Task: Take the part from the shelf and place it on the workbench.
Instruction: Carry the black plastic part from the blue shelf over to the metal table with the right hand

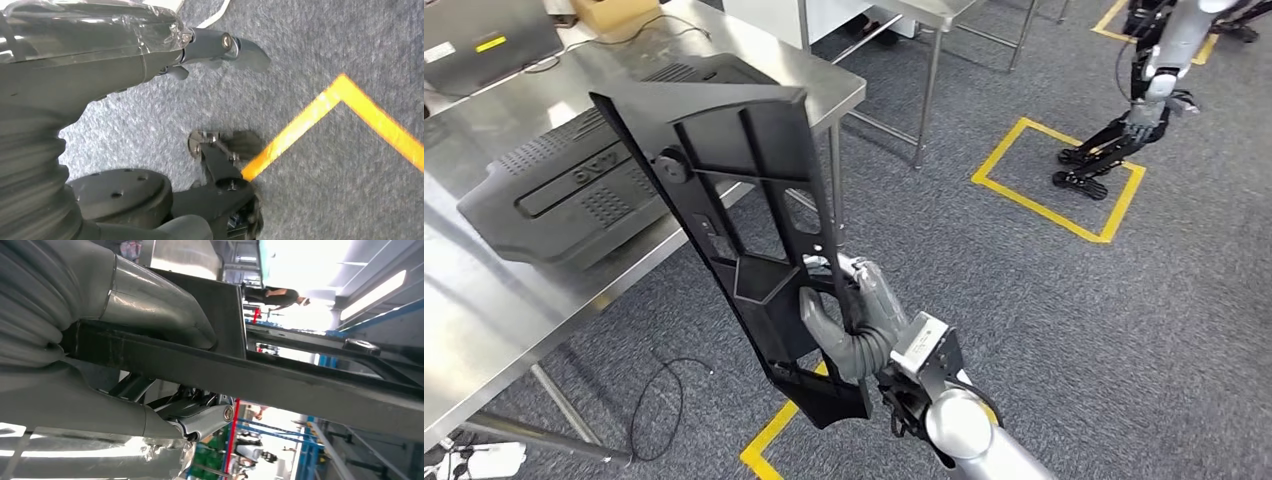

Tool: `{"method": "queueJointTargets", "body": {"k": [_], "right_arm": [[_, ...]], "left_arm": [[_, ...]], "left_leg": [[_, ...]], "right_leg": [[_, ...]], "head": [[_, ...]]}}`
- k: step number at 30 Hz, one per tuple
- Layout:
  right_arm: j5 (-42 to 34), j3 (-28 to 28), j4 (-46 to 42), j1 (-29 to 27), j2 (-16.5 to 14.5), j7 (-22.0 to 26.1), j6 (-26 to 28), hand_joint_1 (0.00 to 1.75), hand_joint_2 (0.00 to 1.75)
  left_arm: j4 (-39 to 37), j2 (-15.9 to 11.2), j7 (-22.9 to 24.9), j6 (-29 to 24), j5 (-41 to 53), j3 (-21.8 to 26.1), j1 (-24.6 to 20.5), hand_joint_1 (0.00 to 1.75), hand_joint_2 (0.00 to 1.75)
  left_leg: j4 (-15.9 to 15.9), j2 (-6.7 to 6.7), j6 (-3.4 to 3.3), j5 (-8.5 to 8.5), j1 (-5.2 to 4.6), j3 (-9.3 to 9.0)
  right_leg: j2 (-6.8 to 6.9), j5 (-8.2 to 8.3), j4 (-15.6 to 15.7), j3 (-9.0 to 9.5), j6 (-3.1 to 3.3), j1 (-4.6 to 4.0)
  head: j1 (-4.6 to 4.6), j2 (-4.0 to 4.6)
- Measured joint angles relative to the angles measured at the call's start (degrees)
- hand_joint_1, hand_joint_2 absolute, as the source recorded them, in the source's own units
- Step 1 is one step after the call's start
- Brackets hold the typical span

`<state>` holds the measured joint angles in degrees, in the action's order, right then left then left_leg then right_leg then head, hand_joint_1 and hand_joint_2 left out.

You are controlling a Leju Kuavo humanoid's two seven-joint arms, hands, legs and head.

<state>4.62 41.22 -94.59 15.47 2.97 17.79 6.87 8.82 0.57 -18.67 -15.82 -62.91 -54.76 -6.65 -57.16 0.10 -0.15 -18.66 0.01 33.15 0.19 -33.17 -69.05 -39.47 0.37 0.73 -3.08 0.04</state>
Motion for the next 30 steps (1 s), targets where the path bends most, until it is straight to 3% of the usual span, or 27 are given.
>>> {"method": "queueJointTargets", "body": {"k": [2,3,4,6,8,13,15,17,18,19,20,22,24,28,30], "right_arm": [[0.0,0.0,0.0,-0.2,0.1,0.0,0.0,1.75,1.75],[0.0,0.0,0.0,-0.2,0.1,0.0,0.0,1.75,1.75],[0.0,0.0,0.0,-0.3,0.1,0.0,0.0,1.75,1.75],[0.0,0.0,0.0,-0.2,0.2,0.0,0.0,1.75,1.75],[0.0,0.0,0.0,-0.2,0.2,0.0,0.0,1.75,1.75],[0.0,0.0,0.0,-0.1,0.3,0.0,0.0,1.75,1.75],[0.0,0.0,0.0,0.0,0.3,0.0,0.0,1.75,1.75],[0.0,0.0,0.0,0.0,0.3,0.0,0.0,1.75,1.75],[0.0,0.0,0.0,0.0,0.3,0.0,0.0,1.75,1.75],[0.0,0.0,0.0,0.0,0.3,0.0,0.0,1.75,1.75],[0.0,0.0,0.0,0.0,0.3,0.0,0.0,1.75,1.75],[0.0,0.0,0.0,0.0,0.3,0.0,0.0,1.75,1.75],[0.0,0.0,0.0,0.0,0.3,0.0,-0.1,1.75,1.75],[0.0,0.0,0.0,0.0,0.3,0.0,-0.1,1.75,1.75],[0.0,0.0,0.0,0.1,0.3,0.0,-0.1,1.75,1.75]], "left_arm": [[0.0,0.0,0.1,0.0,0.0,0.0,0.0,0.00,1.75],[0.0,0.0,0.1,0.0,0.0,0.0,0.0,0.00,1.75],[0.0,0.0,0.1,0.0,0.0,0.0,0.0,0.00,1.75],[0.0,0.0,0.1,0.0,0.1,0.0,0.0,0.00,1.75],[0.0,0.0,0.1,0.0,0.2,0.0,0.0,0.00,1.75],[0.0,0.0,0.1,0.0,0.2,0.0,-0.1,0.00,1.75],[0.0,0.0,0.1,0.0,0.2,0.0,-0.1,0.00,1.75],[0.0,0.0,0.2,0.0,0.3,0.0,0.0,0.00,1.75],[0.0,0.0,0.3,0.0,0.3,0.0,0.0,0.00,1.75],[0.0,0.0,0.4,0.0,0.3,0.0,0.0,0.00,1.75],[0.0,0.0,0.4,0.0,0.3,0.0,0.0,0.00,1.75],[0.0,0.0,0.4,0.0,0.3,0.0,0.0,0.00,1.75],[0.0,0.0,0.5,0.0,0.4,0.0,0.0,0.00,1.75],[0.0,0.0,0.7,0.0,0.4,0.0,0.0,0.00,1.75],[0.0,0.1,0.7,0.0,0.4,0.0,0.0,0.00,1.75]], "left_leg": [[-0.1,0.00,-0.23,-0.08,-0.29,0.04],[-0.2,-0.02,-0.28,-0.17,-0.37,0.03],[-0.4,-0.07,-0.27,-0.29,-0.41,0.02],[-1.0,-0.16,-0.03,-0.75,-0.42,0.06],[-1.9,-0.16,0.45,-1.27,-0.56,0.44],[-3.6,-0.13,1.69,-2.49,-0.50,0.97],[-8.5,-0.15,2.47,-5.44,-0.07,2.91],[-15.5,-0.12,3.05,-8.50,0.45,6.14],[-17.5,-0.12,3.20,-8.90,0.63,7.12],[-17.6,-0.11,3.25,-8.28,0.74,7.19],[-15.5,-0.11,3.16,-6.72,0.78,6.23],[-7.8,-0.11,2.63,-3.08,0.66,2.63],[-2.6,0.05,2.02,-1.54,0.23,0.48],[-0.9,0.13,0.85,-1.00,-0.15,0.07],[0.1,0.12,0.25,-0.37,0.05,-0.34]], "right_leg": [[-0.10,-2.32,-6.5,-3.07,0.14,-0.04],[-0.10,-1.91,-7.2,-3.39,0.19,-0.04],[-0.09,-0.45,-5.5,-2.61,0.25,-0.04],[-0.07,3.35,2.2,1.07,0.56,-0.04],[-0.07,5.14,7.7,3.50,0.99,-0.14],[-0.15,5.39,8.9,3.81,1.89,-0.08],[-0.07,5.46,9.1,3.92,2.12,0.14],[-0.05,5.43,9.1,3.92,2.17,0.15],[-0.06,5.42,9.0,3.93,2.18,0.15],[-0.08,5.42,9.0,3.95,2.17,0.16],[-0.11,5.42,9.0,4.00,2.16,0.18],[-0.14,5.44,9.1,4.14,2.06,0.19],[-0.09,5.49,9.2,4.21,1.58,0.21],[0.17,5.41,9.5,4.37,0.21,0.37],[0.08,3.11,6.0,2.93,-0.08,0.27]], "head": [[0.75,-0.01],[1.02,0.00],[1.25,0.00],[1.79,-0.01],[2.26,-0.01],[2.00,0.00],[1.27,0.00],[0.39,0.00],[0.16,0.00],[-0.04,0.00],[-0.25,0.01],[-0.61,0.00],[-0.73,0.00],[-0.51,-0.02],[0.13,-0.01]]}}
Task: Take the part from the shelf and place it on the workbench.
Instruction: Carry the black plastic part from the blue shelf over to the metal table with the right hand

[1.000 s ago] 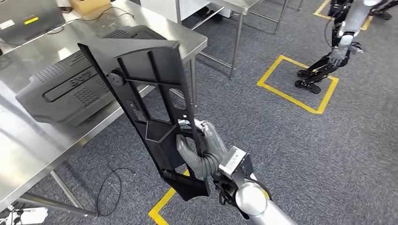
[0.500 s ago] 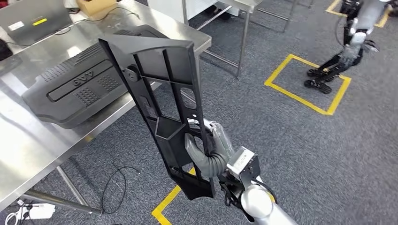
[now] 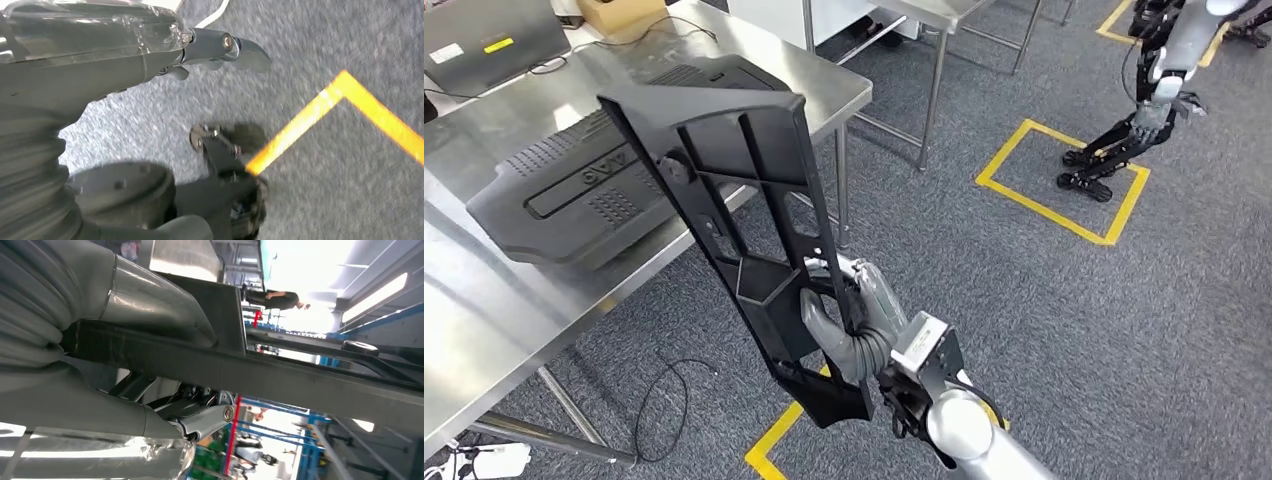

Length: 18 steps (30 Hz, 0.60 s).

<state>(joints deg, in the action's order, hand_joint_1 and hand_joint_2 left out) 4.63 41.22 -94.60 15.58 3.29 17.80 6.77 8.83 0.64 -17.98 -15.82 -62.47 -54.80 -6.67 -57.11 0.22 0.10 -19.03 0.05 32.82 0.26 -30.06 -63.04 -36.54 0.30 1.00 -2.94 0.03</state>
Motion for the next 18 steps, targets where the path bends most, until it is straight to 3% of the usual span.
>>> {"method": "queueJointTargets", "body": {"k": [2,3,4,5,7,9,11,14,16,18], "right_arm": [[0.0,0.0,0.0,-0.1,0.1,0.0,0.0,1.75,1.75],[0.0,0.0,0.0,-0.2,0.1,0.0,0.0,1.75,1.75],[0.0,0.0,0.0,-0.4,0.2,0.0,0.0,1.75,1.75],[0.0,0.0,0.0,-0.5,0.2,0.0,0.0,1.75,1.75],[0.0,0.0,0.0,-0.4,0.2,0.0,0.0,1.75,1.75],[0.0,0.0,0.0,-0.4,0.2,0.0,0.0,1.75,1.75],[0.0,0.0,0.0,-0.5,0.2,0.0,0.0,1.75,1.75],[0.0,0.0,0.0,-0.4,0.2,0.0,0.0,1.75,1.75],[0.0,0.0,0.0,-0.4,0.1,0.0,0.0,1.75,1.75],[0.0,0.0,0.0,-0.4,0.1,0.0,0.0,1.75,1.75]], "left_arm": [[0.0,0.0,0.0,0.0,0.0,0.0,0.0,0.00,1.75],[0.0,0.0,0.0,0.0,0.0,0.0,0.0,0.00,1.75],[0.0,0.1,0.0,0.1,0.0,0.0,0.0,0.00,1.75],[0.0,0.1,0.0,0.1,0.0,0.0,0.0,0.00,1.75],[0.0,0.1,0.0,0.1,0.0,0.0,0.0,0.00,1.75],[0.0,0.1,0.0,0.1,0.0,0.0,0.0,0.00,1.75],[0.0,0.1,0.1,0.1,0.0,0.0,0.0,0.00,1.75],[0.0,0.1,0.1,0.1,-0.1,0.0,-0.1,0.00,1.75],[0.0,0.1,0.1,0.1,-0.1,0.0,-0.1,0.00,1.75],[0.0,0.1,0.1,0.1,-0.1,0.0,0.1,0.00,1.75]], "left_leg": [[0.1,0.00,-0.31,0.10,-0.13,0.03],[0.1,0.00,-0.40,0.06,-0.24,0.05],[0.0,-0.01,-0.47,-0.02,-0.34,0.04],[-0.1,-0.03,-0.49,-0.12,-0.41,0.02],[-0.6,-0.08,-0.34,-0.55,-0.45,0.00],[-1.4,-0.09,0.14,-1.15,-0.62,0.28],[-1.8,-0.03,0.71,-1.49,-0.70,0.48],[-3.4,-0.01,1.70,-2.70,-0.51,0.72],[-8.9,-0.07,2.55,-5.23,-0.06,3.17],[-15.7,-0.07,3.16,-7.39,0.52,7.01]], "right_leg": [[-0.11,-3.52,-7.2,-3.24,0.08,-0.07],[-0.12,-4.44,-10.0,-4.59,0.11,-0.09],[-0.13,-4.31,-11.2,-5.14,0.17,-0.11],[-0.13,-3.14,-10.1,-4.70,0.26,-0.12],[-0.11,0.56,-3.3,-1.61,0.62,-0.20],[-0.10,2.24,2.2,0.84,0.99,-0.38],[-0.22,2.00,3.3,1.28,1.30,-0.60],[-0.29,2.00,3.7,1.79,1.91,-0.27],[-0.24,1.75,3.9,2.25,2.35,-0.08],[-0.28,1.33,3.9,2.62,2.56,-0.06]], "head": [[0.89,0.00],[1.27,-0.01],[1.55,0.00],[1.81,0.00],[2.38,0.01],[2.74,0.01],[2.65,0.00],[2.41,0.00],[1.73,0.00],[1.03,0.00]]}}
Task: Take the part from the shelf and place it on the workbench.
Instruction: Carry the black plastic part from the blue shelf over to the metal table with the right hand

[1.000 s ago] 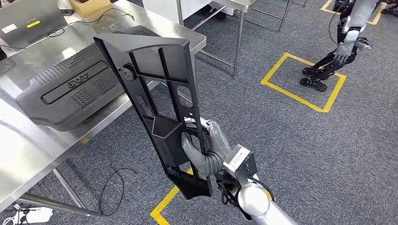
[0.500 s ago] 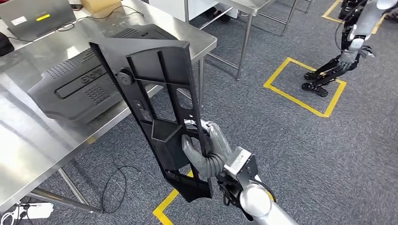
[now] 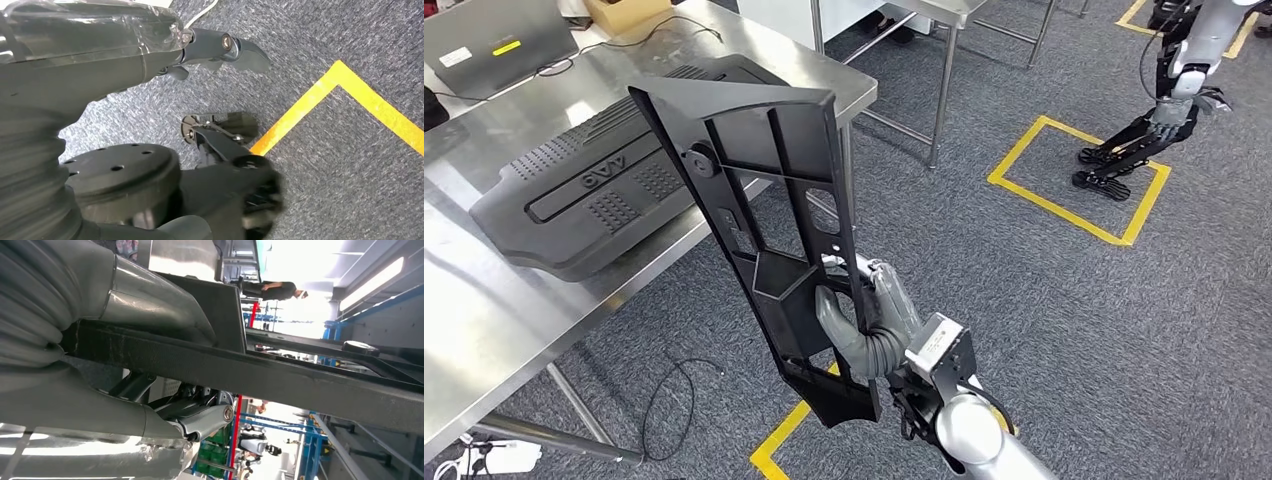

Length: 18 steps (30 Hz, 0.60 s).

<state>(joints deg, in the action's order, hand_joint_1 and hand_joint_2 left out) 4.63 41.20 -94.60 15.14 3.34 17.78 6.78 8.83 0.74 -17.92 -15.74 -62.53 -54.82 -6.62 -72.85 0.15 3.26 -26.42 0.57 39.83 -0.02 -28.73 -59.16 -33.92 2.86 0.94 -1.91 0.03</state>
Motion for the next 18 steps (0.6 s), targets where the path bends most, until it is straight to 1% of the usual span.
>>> {"method": "queueJointTargets", "body": {"k": [1,2,3,4,5,6,7,9,10,11,12,13,14,15,16,17,18], "right_arm": [[0.0,0.0,0.0,0.0,0.0,0.0,0.0,1.75,1.75],[0.0,0.0,0.0,-0.1,0.0,0.0,0.0,1.75,1.75],[0.0,0.0,0.0,-0.1,0.0,0.0,0.0,1.75,1.75],[0.0,0.0,0.0,-0.1,0.0,0.0,0.0,1.75,1.75],[0.0,0.0,0.0,-0.1,-0.1,0.0,0.0,1.75,1.75],[0.0,0.0,0.0,-0.1,-0.1,0.0,0.0,1.75,1.75],[0.0,0.0,0.0,-0.1,-0.1,0.0,0.0,1.75,1.75],[0.0,0.0,0.0,-0.1,-0.1,0.0,0.0,1.75,1.75],[0.0,0.0,0.0,-0.1,-0.1,0.0,0.0,1.75,1.75],[0.0,0.0,0.0,-0.1,-0.1,0.0,0.0,1.75,1.75],[0.1,0.0,-0.1,-0.1,-0.1,0.0,0.0,1.75,1.75],[0.1,0.0,-0.1,-0.1,0.0,0.0,0.0,1.75,1.75],[0.1,0.0,-0.1,-0.2,0.0,0.0,0.0,1.75,1.75],[0.2,0.0,-0.1,-0.3,0.0,0.0,0.0,1.75,1.75],[0.2,-0.1,-0.1,-0.4,0.1,0.0,0.0,1.75,1.75],[0.2,-0.1,-0.1,-0.5,0.1,0.0,0.0,1.75,1.75],[0.2,-0.1,-0.1,-0.6,0.1,0.0,0.0,1.75,1.75]], "left_arm": [[0.0,0.0,0.0,0.0,0.0,0.0,0.1,0.00,1.75],[0.0,0.0,0.0,0.0,0.0,0.0,0.1,0.00,1.75],[0.0,0.0,0.0,0.0,0.0,0.0,0.1,0.00,1.75],[0.0,0.0,0.0,0.0,0.1,0.0,0.1,0.00,1.75],[0.0,0.0,0.0,0.0,0.1,0.0,0.0,0.00,1.75],[0.0,0.0,0.0,0.0,0.1,0.0,0.0,0.00,1.75],[0.0,0.0,0.0,-0.1,0.1,0.0,0.0,0.00,1.75],[0.0,0.0,0.0,-0.1,0.1,0.0,0.0,0.00,1.75],[0.0,0.0,0.0,-0.1,0.1,0.0,0.1,0.00,1.75],[0.0,0.0,0.0,-0.1,0.1,0.0,0.1,0.00,1.75],[0.0,0.0,0.0,-0.1,0.1,0.0,0.1,0.00,1.75],[0.0,0.0,0.0,-0.1,0.1,0.0,0.1,0.00,1.75],[0.0,0.0,0.0,-0.1,0.2,0.0,0.0,0.00,1.75],[0.0,0.0,0.0,-0.2,0.2,0.0,0.0,0.00,1.75],[0.0,0.0,0.0,-0.2,0.2,0.0,0.1,0.00,1.75],[0.0,0.0,0.0,-0.2,0.2,0.0,0.1,0.00,1.75],[0.0,0.0,0.0,-0.2,0.2,0.0,0.1,0.00,1.75]], "left_leg": [[-1.6,0.00,0.15,0.11,0.21,1.15],[-1.2,0.01,0.21,1.25,0.37,1.35],[1.4,0.01,0.15,3.35,0.45,0.44],[5.3,0.01,-0.04,5.70,0.44,-1.05],[8.8,0.01,-0.34,7.32,0.34,-2.54],[11.7,0.06,-0.73,8.22,0.09,-3.66],[13.3,0.13,-1.16,8.31,-0.17,-4.20],[14.6,0.22,-2.03,7.85,-0.48,-4.61],[15.0,0.16,-2.43,7.81,-0.40,-5.07],[15.3,0.07,-2.81,7.76,-0.32,-5.64],[15.6,-0.04,-3.15,7.71,-0.27,-6.24],[15.8,-0.10,-3.43,7.56,-0.32,-6.69],[15.8,-0.13,-3.65,7.31,-0.44,-6.95],[15.7,-0.14,-3.80,7.00,-0.56,-7.18],[15.7,-0.14,-3.87,6.64,-0.67,-7.49],[15.6,-0.17,-3.84,6.22,-0.74,-7.90],[15.5,-0.21,-3.75,5.73,-0.78,-8.44]], "right_leg": [[-0.06,-0.22,0.0,0.26,-0.04,0.03],[-0.12,-0.48,0.0,0.61,-0.12,0.06],[-0.17,-0.76,0.0,1.05,-0.25,0.12],[-0.21,-1.05,0.0,1.49,-0.43,0.19],[-0.20,-1.31,0.1,1.85,-0.65,0.23],[-0.20,-1.50,0.2,2.06,-0.95,0.29],[-0.16,-1.55,0.4,2.20,-1.32,0.34],[-0.04,-1.29,0.5,2.53,-2.12,0.43],[0.04,-1.33,0.2,2.70,-2.40,0.44],[0.08,-1.69,-0.8,2.52,-2.54,0.44],[0.12,-2.58,-2.6,1.74,-2.56,0.45],[0.08,-3.93,-5.6,0.13,-2.56,0.42],[0.06,-5.40,-9.3,-2.10,-2.56,0.40],[0.06,-6.51,-12.6,-4.48,-2.60,0.38],[0.05,-6.75,-14.7,-6.35,-2.63,0.36],[0.06,-5.81,-14.8,-7.21,-2.63,0.35],[0.07,-3.69,-12.6,-6.93,-2.60,0.35]], "head": [[-0.20,0.00],[-0.42,0.01],[-0.64,0.01],[-0.84,0.01],[-0.97,0.02],[-1.10,0.01],[-1.16,0.01],[-1.15,0.00],[-0.94,0.01],[-0.64,0.01],[-0.25,0.01],[0.19,0.01],[0.57,0.01],[0.92,0.01],[1.20,0.01],[1.44,0.02],[1.67,0.01]]}}
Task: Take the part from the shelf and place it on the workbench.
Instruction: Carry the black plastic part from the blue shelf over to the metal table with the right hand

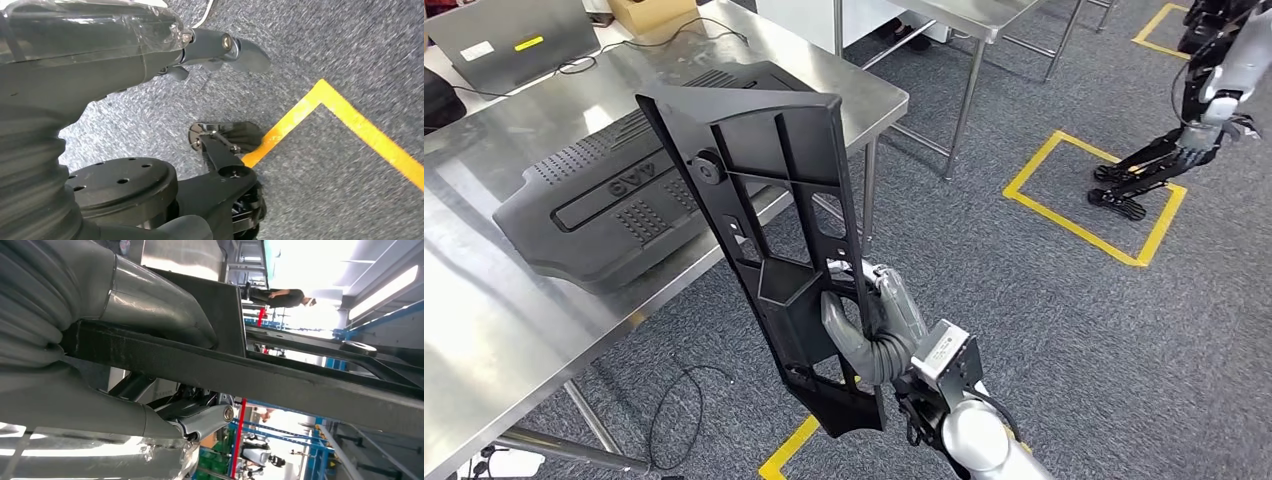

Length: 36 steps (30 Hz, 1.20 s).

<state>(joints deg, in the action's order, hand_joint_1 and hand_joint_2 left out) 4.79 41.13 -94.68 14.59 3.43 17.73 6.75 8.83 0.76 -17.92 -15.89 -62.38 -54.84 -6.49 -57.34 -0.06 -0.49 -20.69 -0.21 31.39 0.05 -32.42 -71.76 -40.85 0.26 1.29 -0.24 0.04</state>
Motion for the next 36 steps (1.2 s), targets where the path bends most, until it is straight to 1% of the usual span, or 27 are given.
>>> {"method": "queueJointTargets", "body": {"k": [1,2,3,4,6,8,9,10,12,13,14,15,16,18,19,20,22,24,26,28,29,30,31,32,33,34,36], "right_arm": [[0.0,0.0,0.0,0.0,0.0,0.0,0.0,1.75,1.75],[0.0,0.0,0.0,0.0,0.0,0.0,0.0,1.75,1.75],[0.0,0.0,0.0,0.0,0.0,0.0,0.0,1.75,1.75],[0.0,0.0,0.0,0.0,0.0,0.0,0.0,1.75,1.75],[0.0,0.0,0.1,-0.1,0.0,0.0,0.0,1.75,1.75],[0.0,0.0,0.0,-0.2,-0.1,0.0,0.0,1.75,1.75],[0.0,0.0,0.0,-0.1,-0.2,0.0,0.0,1.75,1.75],[0.0,0.0,0.0,0.0,-0.2,0.0,0.0,1.75,1.75],[0.0,-0.1,0.0,0.0,-0.2,0.0,-0.1,1.75,1.75],[0.0,-0.1,0.0,0.0,-0.2,0.0,-0.1,1.75,1.75],[0.0,-0.1,0.0,0.0,-0.2,0.0,-0.1,1.75,1.75],[0.0,-0.1,0.0,0.0,-0.2,0.0,-0.1,1.75,1.75],[0.0,-0.1,0.0,0.0,-0.3,0.0,-0.1,1.75,1.75],[0.0,-0.1,0.0,0.0,-0.3,0.0,-0.1,1.75,1.75],[0.0,-0.1,0.0,0.0,-0.3,0.1,-0.1,1.75,1.75],[0.0,-0.1,0.0,-0.1,-0.3,0.1,-0.1,1.75,1.75],[0.0,-0.1,0.0,-0.1,-0.4,0.2,-0.1,1.75,1.75],[0.0,-0.1,0.0,0.0,-0.4,0.2,-0.1,1.75,1.75],[0.1,-0.2,-0.1,0.2,-0.4,0.3,-0.2,1.75,1.75],[0.1,-0.2,-0.1,0.1,-0.4,0.3,-0.2,1.75,1.75],[0.0,-0.2,0.0,0.0,-0.3,0.3,-0.2,1.75,1.75],[0.0,-0.2,0.0,0.0,-0.3,0.4,-0.3,1.75,1.75],[0.0,-0.2,0.0,0.0,-0.3,0.4,-0.3,1.75,1.75],[-0.1,-0.2,0.0,0.0,-0.3,0.5,-0.4,1.75,1.75],[-0.2,-0.2,0.0,0.0,-0.3,0.6,-0.4,1.75,1.75],[-0.2,-0.2,0.0,0.0,-0.3,0.7,-0.4,1.75,1.75],[-0.2,-0.2,0.0,-0.1,-0.3,0.7,-0.5,1.75,1.75]], "left_arm": [[0.0,0.0,0.0,0.0,0.0,0.0,0.0,0.00,1.75],[0.0,0.0,0.0,0.0,0.0,0.0,0.0,0.00,1.75],[0.0,0.0,0.0,0.0,0.0,0.0,0.0,0.00,1.75],[0.0,0.0,0.0,0.0,0.0,0.0,-0.1,0.00,1.75],[0.0,0.0,0.0,0.0,-0.1,0.0,-0.1,0.00,1.75],[0.0,0.0,0.0,0.0,-0.1,0.0,-0.2,0.00,1.75],[0.0,0.0,0.0,0.0,0.0,0.0,-0.3,0.00,1.75],[0.0,0.0,0.0,0.0,0.0,0.0,-0.3,0.00,1.75],[0.0,0.0,0.0,0.0,0.0,0.0,-0.2,0.00,1.75],[0.0,0.0,0.0,0.0,0.0,0.0,-0.1,0.00,1.75],[0.0,0.0,0.0,0.0,-0.1,0.0,-0.1,0.00,1.75],[0.0,0.0,0.0,0.0,-0.1,0.0,0.0,0.00,1.75],[0.0,0.0,0.0,0.0,-0.1,0.0,0.0,0.00,1.75],[0.0,0.0,0.0,0.0,-0.1,0.0,0.1,0.00,1.75],[0.0,0.0,0.0,0.0,0.0,0.0,0.1,0.00,1.75],[0.0,-0.1,0.0,0.0,0.0,0.0,0.2,0.00,1.75],[0.0,-0.1,0.0,0.0,0.0,0.0,0.2,0.00,1.75],[0.0,0.0,0.0,-0.1,0.0,0.0,0.2,0.00,1.75],[0.0,0.0,0.0,-0.1,0.0,0.0,0.0,0.00,1.75],[0.0,0.0,-0.2,-0.2,-0.1,0.0,-0.1,0.00,1.75],[0.0,0.0,-0.2,-0.2,-0.1,0.0,-0.1,0.00,1.75],[0.0,0.0,-0.3,-0.2,-0.1,0.0,-0.1,0.00,1.75],[0.0,0.0,-0.4,-0.2,-0.1,0.0,-0.1,0.00,1.75],[0.0,0.0,-0.5,-0.3,-0.1,0.0,-0.1,0.00,1.75],[0.0,0.0,-0.5,-0.3,-0.1,0.0,-0.1,0.00,1.75],[0.0,0.0,-0.5,-0.3,-0.1,0.0,-0.2,0.00,1.75],[0.0,0.0,-0.5,-0.3,-0.1,0.0,-0.2,0.00,1.75]], "left_leg": [[-0.1,-0.04,0.16,-0.59,-0.01,-0.63],[-0.3,-0.06,0.40,-1.18,-0.02,-1.11],[-0.5,-0.08,0.70,-1.68,-0.02,-1.40],[-0.8,-0.05,1.07,-2.16,-0.03,-1.48],[-1.3,0.02,1.78,-2.70,-0.03,-1.66],[-3.2,0.08,2.34,-2.95,0.05,-1.32],[-5.4,0.07,2.64,-3.19,0.17,-0.26],[-8.6,0.07,2.97,-3.80,0.31,1.56],[-15.6,0.06,3.54,-6.31,0.62,6.16],[-17.8,0.07,3.70,-7.41,0.74,8.10],[-18.2,0.07,3.76,-7.59,0.82,9.31],[-16.9,0.07,3.69,-6.56,0.85,9.64],[-13.9,0.07,3.50,-4.27,0.81,9.23],[-6.6,0.17,2.77,1.33,0.44,7.85],[-4.2,0.26,2.37,2.95,0.20,7.40],[-2.8,0.33,1.94,3.68,0.00,7.22],[-2.0,0.37,1.08,3.33,0.00,6.47],[-1.2,0.22,0.40,3.30,0.22,5.02],[-0.9,0.07,0.00,3.09,0.23,4.05],[-0.9,0.03,-0.24,2.53,0.08,3.56],[-0.9,-0.01,-0.25,2.14,0.02,3.21],[-1.0,-0.06,-0.19,1.70,-0.01,2.76],[-1.1,-0.12,-0.06,1.20,-0.02,2.22],[-1.2,-0.15,0.12,0.65,-0.02,1.67],[-1.4,-0.17,0.36,0.17,-0.04,1.24],[-1.6,-0.17,0.65,-0.23,-0.07,1.10],[-2.1,-0.15,1.16,-0.72,-0.13,1.12]], "right_leg": [[0.02,2.77,3.8,1.12,0.10,0.01],[0.04,4.73,7.2,2.25,0.23,-0.05],[0.05,5.49,9.9,3.13,0.42,-0.19],[0.06,5.77,11.2,3.52,0.69,-0.30],[0.02,4.97,11.3,3.69,1.34,-0.49],[-0.02,5.04,11.5,4.57,1.93,-0.33],[-0.03,4.84,11.7,5.14,2.18,-0.23],[-0.02,4.56,11.9,5.68,2.38,-0.16],[-0.09,3.75,12.0,6.59,2.64,-0.17],[-0.19,3.29,12.0,7.13,2.67,-0.17],[-0.31,2.79,12.0,7.79,2.64,-0.17],[-0.42,2.27,12.0,8.53,2.57,-0.16],[-0.49,1.73,12.0,9.32,2.46,-0.15],[-0.57,0.76,12.1,10.58,2.13,-0.17],[-0.59,0.36,12.2,10.92,1.84,-0.19],[-0.60,0.18,12.1,11.16,1.50,-0.22],[-0.51,0.21,11.9,11.56,0.72,-0.28],[-0.37,-0.22,10.0,11.23,0.31,-0.32],[-0.31,-2.31,4.6,8.20,0.20,-0.34],[-0.30,-4.97,-1.2,3.76,0.02,-0.36],[-0.30,-5.31,-2.2,2.28,-0.05,-0.36],[-0.29,-4.36,-1.3,1.72,-0.03,-0.36],[-0.28,-1.99,1.4,2.05,0.05,-0.36],[-0.27,1.02,5.0,2.84,0.23,-0.37],[-0.26,3.11,8.1,3.50,0.45,-0.51],[-0.24,4.51,10.3,3.95,0.76,-0.65],[-0.24,4.93,11.2,3.96,1.38,-0.87]], "head": [[0.27,0.00],[0.47,0.00],[0.64,0.00],[0.74,0.00],[0.59,-0.01],[0.29,0.00],[0.00,0.01],[-0.30,0.00],[-0.96,-0.01],[-1.24,-0.01],[-1.53,-0.01],[-1.87,0.00],[-2.20,0.00],[-2.76,0.01],[-2.94,0.01],[-3.05,0.01],[-2.93,0.00],[-2.41,0.00],[-1.60,0.01],[-0.90,0.00],[-0.67,0.00],[-0.37,0.00],[-0.07,0.00],[0.26,0.01],[0.45,0.00],[0.62,0.00],[0.60,-0.01]]}}
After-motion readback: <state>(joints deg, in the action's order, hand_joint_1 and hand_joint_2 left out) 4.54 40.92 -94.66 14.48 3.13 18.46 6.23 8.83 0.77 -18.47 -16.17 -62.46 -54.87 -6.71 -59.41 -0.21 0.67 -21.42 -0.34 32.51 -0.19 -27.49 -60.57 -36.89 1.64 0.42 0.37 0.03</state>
